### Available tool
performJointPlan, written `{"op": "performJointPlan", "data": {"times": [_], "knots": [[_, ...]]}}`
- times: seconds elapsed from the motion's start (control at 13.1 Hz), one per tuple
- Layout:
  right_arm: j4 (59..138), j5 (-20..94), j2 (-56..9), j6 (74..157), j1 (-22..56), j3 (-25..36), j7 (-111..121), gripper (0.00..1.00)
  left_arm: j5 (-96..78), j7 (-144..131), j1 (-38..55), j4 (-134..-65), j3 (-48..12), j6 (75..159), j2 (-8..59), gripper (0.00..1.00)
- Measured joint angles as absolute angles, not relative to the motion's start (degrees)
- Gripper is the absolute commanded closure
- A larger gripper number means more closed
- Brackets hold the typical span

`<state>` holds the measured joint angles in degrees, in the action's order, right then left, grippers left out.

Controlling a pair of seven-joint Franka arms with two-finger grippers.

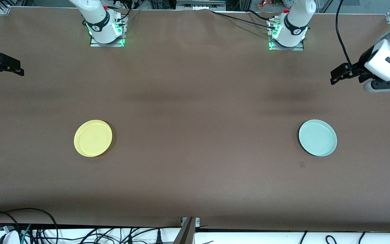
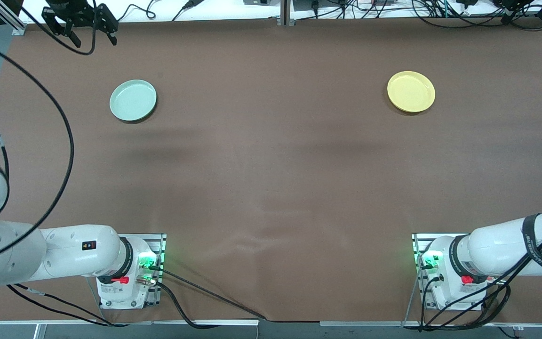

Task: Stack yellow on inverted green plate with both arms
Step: 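Move the left gripper down toward the rim of the green plate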

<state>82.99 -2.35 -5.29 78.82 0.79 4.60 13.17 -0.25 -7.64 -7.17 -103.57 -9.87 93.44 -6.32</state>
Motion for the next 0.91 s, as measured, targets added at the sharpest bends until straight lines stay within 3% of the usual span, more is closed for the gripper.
{"op": "performJointPlan", "data": {"times": [0.38,0.91], "knots": [[83.0,-2.4,-5.3,78.8,0.8,4.6,13.2,0.0,-0.3,-8.2,-7.4,-109.9,-9.8,99.8,-8.1,0.0],[83.0,-2.4,-5.3,78.8,0.8,4.6,13.2,0.0,-0.3,-8.3,-7.4,-107.4,-9.8,101.0,-4.8,0.0]]}}
